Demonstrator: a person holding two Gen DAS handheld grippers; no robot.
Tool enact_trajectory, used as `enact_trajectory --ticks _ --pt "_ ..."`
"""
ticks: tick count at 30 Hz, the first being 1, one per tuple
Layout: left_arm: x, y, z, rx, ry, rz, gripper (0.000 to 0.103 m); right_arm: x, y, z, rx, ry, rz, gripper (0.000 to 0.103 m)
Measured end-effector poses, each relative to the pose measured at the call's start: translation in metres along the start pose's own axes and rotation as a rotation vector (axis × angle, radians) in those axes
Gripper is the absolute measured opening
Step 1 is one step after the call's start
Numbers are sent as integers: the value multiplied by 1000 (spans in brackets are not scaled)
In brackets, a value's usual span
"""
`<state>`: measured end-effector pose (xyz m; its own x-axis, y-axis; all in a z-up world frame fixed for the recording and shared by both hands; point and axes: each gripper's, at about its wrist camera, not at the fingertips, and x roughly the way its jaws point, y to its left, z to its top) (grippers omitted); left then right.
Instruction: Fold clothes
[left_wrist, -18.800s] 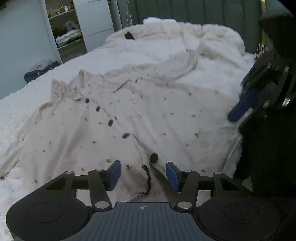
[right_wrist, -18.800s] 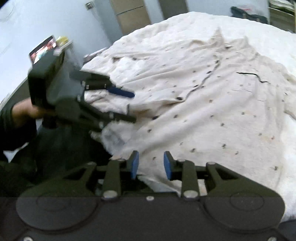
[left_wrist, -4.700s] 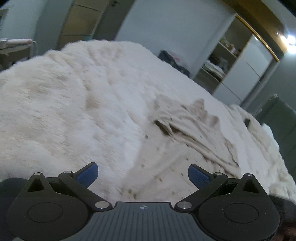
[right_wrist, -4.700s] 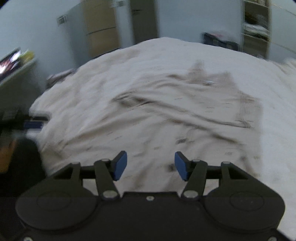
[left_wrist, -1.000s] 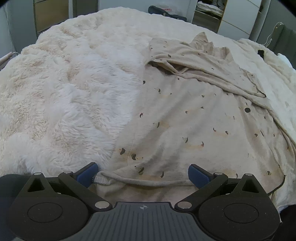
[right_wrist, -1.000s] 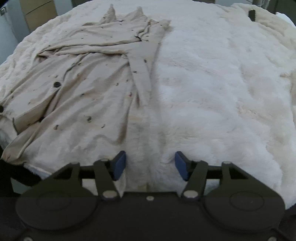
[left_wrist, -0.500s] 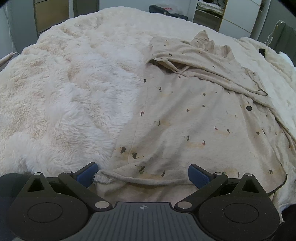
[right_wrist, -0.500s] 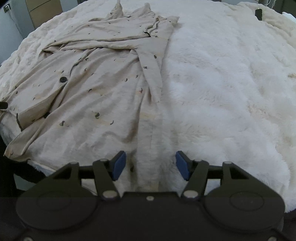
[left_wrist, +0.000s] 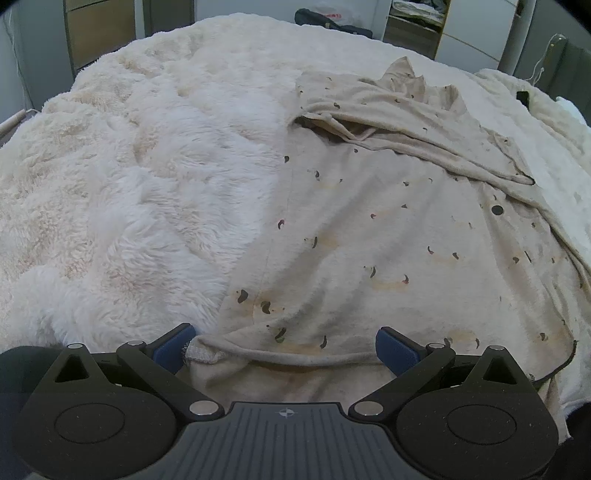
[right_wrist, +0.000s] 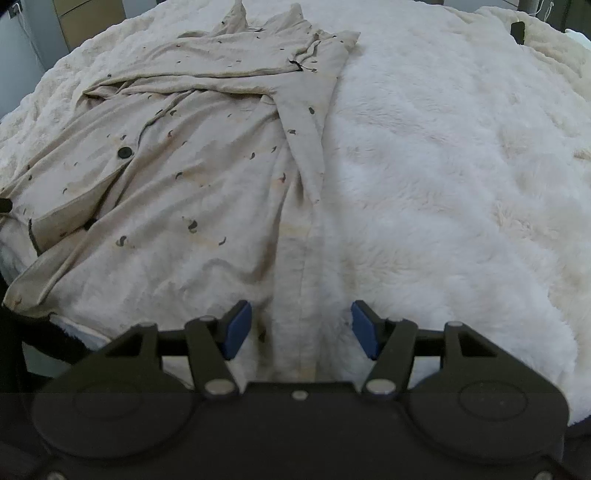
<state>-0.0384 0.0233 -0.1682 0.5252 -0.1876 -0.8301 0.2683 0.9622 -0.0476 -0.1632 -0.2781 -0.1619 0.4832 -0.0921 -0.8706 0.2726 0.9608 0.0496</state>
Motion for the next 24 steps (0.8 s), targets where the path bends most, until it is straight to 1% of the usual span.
enact_trajectory --ticks 7,11,15,19,24 --pt "2 -7 -2 33 -8 28 102 1 0 0 -1 7 2 58" --pt "-1 -4 0 15 -28 36 102 1 0 0 4 2 1 58" --pt "-4 -1 1 12 -40 25 101 -3 -2 1 0 -12 -20 58" --pt "-3 -3 0 15 -31 17 101 -3 -6 2 -3 -12 -41 58" --pt "-1 -8 -2 34 -20 16 101 -3 -3 1 -18 -11 -48 58"
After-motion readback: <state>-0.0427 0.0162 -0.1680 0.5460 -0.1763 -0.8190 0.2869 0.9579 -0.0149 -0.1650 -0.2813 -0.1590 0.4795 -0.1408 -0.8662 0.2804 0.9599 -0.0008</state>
